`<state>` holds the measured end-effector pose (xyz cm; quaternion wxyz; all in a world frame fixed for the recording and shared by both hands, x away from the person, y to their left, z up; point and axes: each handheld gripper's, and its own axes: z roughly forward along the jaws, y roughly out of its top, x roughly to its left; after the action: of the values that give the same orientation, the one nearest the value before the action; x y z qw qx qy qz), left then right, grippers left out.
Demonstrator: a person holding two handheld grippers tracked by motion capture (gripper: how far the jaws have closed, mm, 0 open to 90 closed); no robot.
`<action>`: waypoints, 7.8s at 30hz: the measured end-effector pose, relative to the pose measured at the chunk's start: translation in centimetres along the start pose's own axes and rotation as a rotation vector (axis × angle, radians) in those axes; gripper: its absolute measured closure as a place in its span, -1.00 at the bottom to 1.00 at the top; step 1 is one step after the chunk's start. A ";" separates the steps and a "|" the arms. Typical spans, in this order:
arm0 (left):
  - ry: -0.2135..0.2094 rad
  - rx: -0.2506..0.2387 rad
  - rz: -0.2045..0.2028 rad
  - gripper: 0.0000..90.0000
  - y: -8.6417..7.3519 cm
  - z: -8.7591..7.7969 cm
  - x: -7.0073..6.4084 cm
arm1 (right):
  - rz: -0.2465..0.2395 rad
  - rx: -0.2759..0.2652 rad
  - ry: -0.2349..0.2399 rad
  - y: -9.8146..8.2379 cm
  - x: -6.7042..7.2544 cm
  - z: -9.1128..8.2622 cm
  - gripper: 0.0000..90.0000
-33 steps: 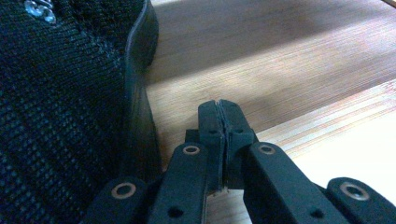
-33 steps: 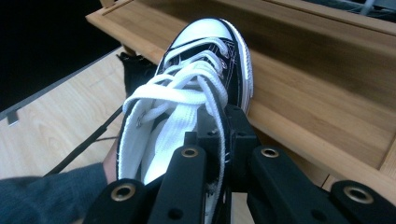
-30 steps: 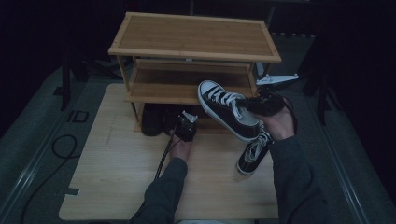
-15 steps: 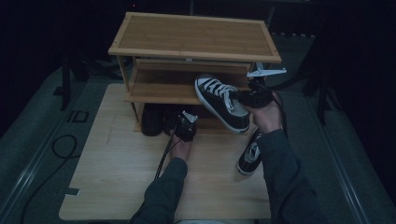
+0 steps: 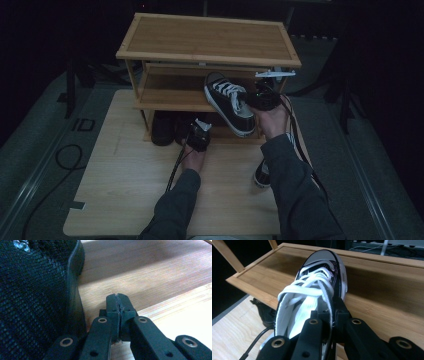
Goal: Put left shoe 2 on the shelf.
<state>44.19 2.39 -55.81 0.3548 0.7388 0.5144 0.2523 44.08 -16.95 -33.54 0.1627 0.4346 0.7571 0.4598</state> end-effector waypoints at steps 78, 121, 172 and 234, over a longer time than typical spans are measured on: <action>0.004 0.003 0.008 0.99 0.0 0.0 -0.1 | -0.259 0.096 0.037 -7.4 1.8 -8.1 1.00; 0.005 0.003 0.001 1.00 0.0 0.0 -0.2 | -0.293 0.109 0.073 -7.1 3.8 -4.9 1.00; 0.006 -0.005 0.001 1.00 -0.1 0.0 -0.2 | -0.304 0.076 0.075 -4.3 6.4 0.6 1.00; 0.009 0.001 0.012 1.00 -0.1 -0.1 -0.3 | -0.185 0.126 0.035 -4.9 2.3 -0.8 0.21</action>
<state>43.99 2.14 -55.80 0.3506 0.7410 0.5115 0.2575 39.79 -16.54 -36.88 0.1635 0.3641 0.8242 0.4017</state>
